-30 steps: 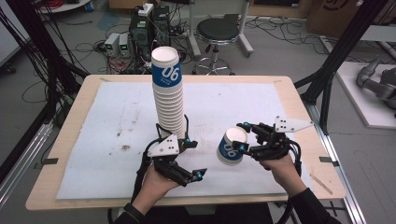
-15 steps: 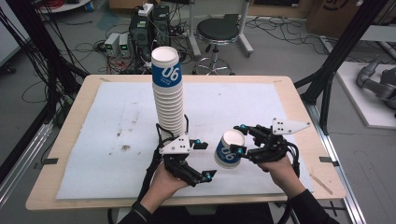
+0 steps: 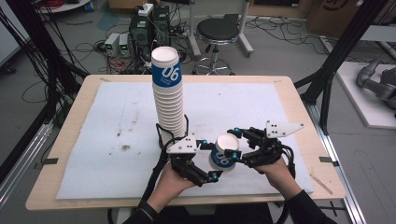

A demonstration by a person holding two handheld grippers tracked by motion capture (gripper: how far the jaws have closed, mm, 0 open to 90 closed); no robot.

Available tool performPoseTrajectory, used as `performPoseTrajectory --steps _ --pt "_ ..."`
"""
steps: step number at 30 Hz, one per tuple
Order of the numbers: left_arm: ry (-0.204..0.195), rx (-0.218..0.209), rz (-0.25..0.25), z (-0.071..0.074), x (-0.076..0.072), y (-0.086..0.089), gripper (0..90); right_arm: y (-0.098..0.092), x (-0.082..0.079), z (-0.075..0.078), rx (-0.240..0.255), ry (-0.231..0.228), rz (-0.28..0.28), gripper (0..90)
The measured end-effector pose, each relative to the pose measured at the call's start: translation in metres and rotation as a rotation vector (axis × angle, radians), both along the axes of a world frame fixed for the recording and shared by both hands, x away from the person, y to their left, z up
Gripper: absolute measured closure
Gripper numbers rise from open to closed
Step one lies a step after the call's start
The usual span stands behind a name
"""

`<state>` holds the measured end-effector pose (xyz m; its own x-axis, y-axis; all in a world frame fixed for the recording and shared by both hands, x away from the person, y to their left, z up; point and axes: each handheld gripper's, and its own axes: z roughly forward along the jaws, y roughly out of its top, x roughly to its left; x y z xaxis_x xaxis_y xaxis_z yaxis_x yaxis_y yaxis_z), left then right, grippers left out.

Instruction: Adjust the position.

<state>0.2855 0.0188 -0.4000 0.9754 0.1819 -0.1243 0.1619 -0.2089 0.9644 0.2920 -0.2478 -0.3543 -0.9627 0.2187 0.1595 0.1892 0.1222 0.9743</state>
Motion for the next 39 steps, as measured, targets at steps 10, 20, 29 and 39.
performPoseTrajectory --steps 10,20,29,39 --pt "0.012 -0.005 -0.025 -0.002 0.002 -0.006 6.1 0.007 -0.003 -0.001 0.015 0.008 0.032 30.8" --pt "0.018 -0.015 -0.046 -0.003 0.003 -0.006 14.5 0.011 -0.004 -0.003 0.018 0.020 0.051 30.8" --pt "0.020 -0.005 -0.052 -0.004 0.003 -0.007 15.9 0.013 -0.004 -0.004 0.021 0.024 0.058 30.9" --pt "0.011 0.013 -0.055 -0.002 0.004 -0.004 20.7 0.011 -0.003 -0.005 0.027 0.026 0.056 31.1"
